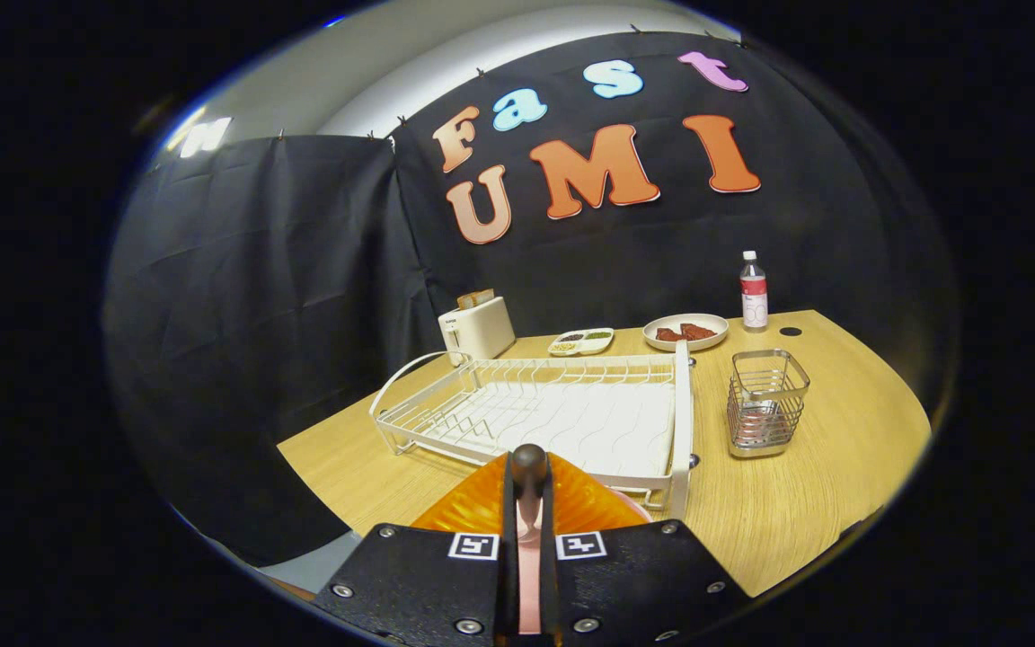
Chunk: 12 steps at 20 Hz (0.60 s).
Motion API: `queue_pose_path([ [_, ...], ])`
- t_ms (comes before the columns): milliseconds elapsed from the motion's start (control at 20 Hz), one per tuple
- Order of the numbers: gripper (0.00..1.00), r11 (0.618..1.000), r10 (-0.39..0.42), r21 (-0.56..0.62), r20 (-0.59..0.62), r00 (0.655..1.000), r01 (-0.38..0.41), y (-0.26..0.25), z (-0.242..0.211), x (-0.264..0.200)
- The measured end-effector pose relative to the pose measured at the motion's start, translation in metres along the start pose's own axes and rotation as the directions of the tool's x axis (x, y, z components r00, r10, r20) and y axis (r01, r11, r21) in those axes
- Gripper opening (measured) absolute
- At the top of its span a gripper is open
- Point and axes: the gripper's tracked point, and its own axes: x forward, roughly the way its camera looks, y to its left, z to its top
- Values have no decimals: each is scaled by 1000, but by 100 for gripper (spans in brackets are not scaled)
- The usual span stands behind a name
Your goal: Take the plate from the dish rack, then take the spoon from the basket and place it into the plate.
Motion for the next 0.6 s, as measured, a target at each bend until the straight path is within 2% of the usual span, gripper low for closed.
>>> queue_pose_path([
  [250,13,999,-12,-47,-37,999,11,-9,-18,-7],
  [400,19,997,-41,-68,-68,997,36,-17,-30,-7],
  [600,31,996,-66,-54,-45,997,64,-27,-23,-11],
])
